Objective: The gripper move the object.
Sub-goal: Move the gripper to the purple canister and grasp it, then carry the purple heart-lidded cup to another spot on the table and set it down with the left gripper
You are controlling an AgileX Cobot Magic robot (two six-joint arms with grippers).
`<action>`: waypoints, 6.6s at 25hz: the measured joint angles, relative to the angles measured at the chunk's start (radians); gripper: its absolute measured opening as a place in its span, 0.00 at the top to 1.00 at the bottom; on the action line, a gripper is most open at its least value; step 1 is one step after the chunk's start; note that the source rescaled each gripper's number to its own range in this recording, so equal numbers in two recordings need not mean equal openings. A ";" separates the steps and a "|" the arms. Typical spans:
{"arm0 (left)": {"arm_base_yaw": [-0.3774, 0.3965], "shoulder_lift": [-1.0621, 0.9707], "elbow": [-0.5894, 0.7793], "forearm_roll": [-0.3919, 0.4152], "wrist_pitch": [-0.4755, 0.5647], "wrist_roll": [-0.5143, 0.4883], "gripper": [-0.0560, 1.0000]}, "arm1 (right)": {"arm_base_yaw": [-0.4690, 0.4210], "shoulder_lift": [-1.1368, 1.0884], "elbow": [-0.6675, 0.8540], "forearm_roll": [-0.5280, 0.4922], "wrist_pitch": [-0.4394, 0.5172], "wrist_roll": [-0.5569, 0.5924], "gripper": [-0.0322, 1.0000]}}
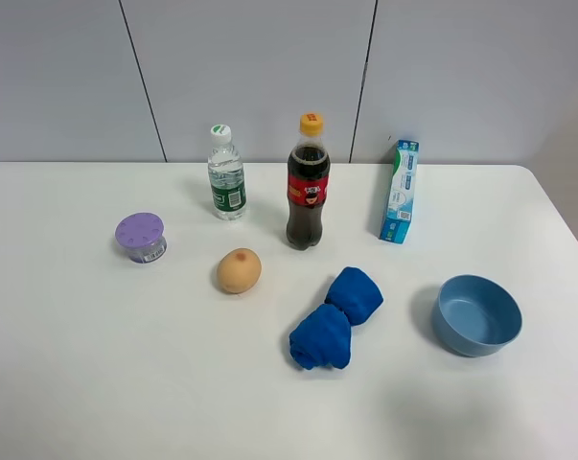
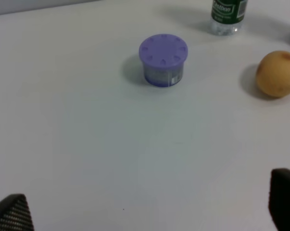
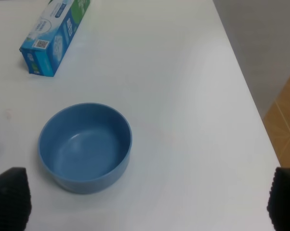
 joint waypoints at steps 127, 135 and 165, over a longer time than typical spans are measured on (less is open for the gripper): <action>-0.732 1.594 -0.206 -0.095 -0.749 0.975 0.91 | 0.000 0.000 0.000 0.000 0.000 0.000 0.00; -0.745 1.674 -0.224 -0.120 -0.754 0.976 0.91 | 0.000 0.000 0.000 0.000 0.000 0.000 0.00; -0.788 1.817 -0.275 -0.276 -0.850 0.832 0.91 | 0.000 0.000 0.000 0.000 0.000 0.000 0.00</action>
